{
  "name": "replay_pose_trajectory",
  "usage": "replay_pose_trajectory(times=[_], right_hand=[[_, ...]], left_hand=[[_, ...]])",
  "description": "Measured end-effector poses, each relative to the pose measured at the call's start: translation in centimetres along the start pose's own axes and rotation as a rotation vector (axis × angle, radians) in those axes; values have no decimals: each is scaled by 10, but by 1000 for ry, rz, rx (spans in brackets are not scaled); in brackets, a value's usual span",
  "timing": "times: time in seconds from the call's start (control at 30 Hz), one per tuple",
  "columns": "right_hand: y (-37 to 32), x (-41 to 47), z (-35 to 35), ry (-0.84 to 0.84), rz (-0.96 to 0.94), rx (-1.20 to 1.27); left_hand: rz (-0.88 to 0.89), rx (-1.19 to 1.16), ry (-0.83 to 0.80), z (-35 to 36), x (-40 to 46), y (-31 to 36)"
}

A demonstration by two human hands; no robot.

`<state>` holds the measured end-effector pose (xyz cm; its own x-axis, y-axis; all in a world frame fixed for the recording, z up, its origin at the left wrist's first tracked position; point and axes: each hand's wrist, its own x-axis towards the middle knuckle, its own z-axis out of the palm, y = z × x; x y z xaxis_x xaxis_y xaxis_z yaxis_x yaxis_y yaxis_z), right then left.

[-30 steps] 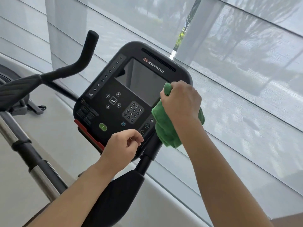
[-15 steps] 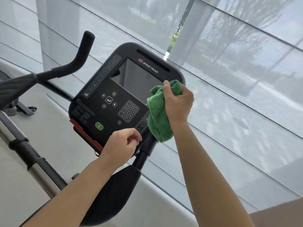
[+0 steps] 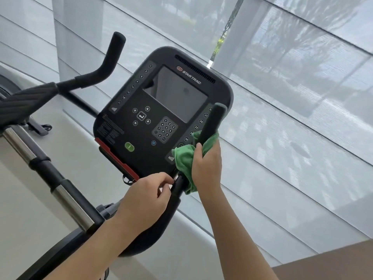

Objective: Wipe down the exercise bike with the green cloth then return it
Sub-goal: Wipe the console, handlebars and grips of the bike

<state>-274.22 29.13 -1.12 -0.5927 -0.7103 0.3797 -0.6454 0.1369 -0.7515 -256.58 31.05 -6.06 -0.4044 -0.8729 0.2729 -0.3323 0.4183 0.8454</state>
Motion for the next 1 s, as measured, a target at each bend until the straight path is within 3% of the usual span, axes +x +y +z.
replay_pose_trajectory(times=[0.13, 0.27, 0.37, 0.43, 0.53, 0.63, 0.73, 0.83, 1.0], right_hand=[[17, -22, -14, -166, 175, 44], [28, -61, -18, -282, 204, 43], [27, -65, -29, -256, 160, 46], [18, -52, -43, -143, 124, 83], [-1, -21, -65, 70, -34, 93], [-24, 16, -72, 213, -384, -33], [-32, 42, -49, 189, -649, -330], [-17, 40, -13, 169, -785, -558], [7, 34, 3, 69, -884, -480]], left_hand=[[37, 54, 22, 2, -1, 3], [23, 45, 23, 2, 1, -1], [26, 28, 20, -1, 0, -4], [38, 47, 28, -2, -2, -4], [36, 68, 40, -3, -3, -6], [34, 74, 51, -3, -4, -5], [47, 78, 59, -3, -4, -2], [74, 79, 57, -4, -4, -2], [108, 84, 61, -5, -4, -1]])
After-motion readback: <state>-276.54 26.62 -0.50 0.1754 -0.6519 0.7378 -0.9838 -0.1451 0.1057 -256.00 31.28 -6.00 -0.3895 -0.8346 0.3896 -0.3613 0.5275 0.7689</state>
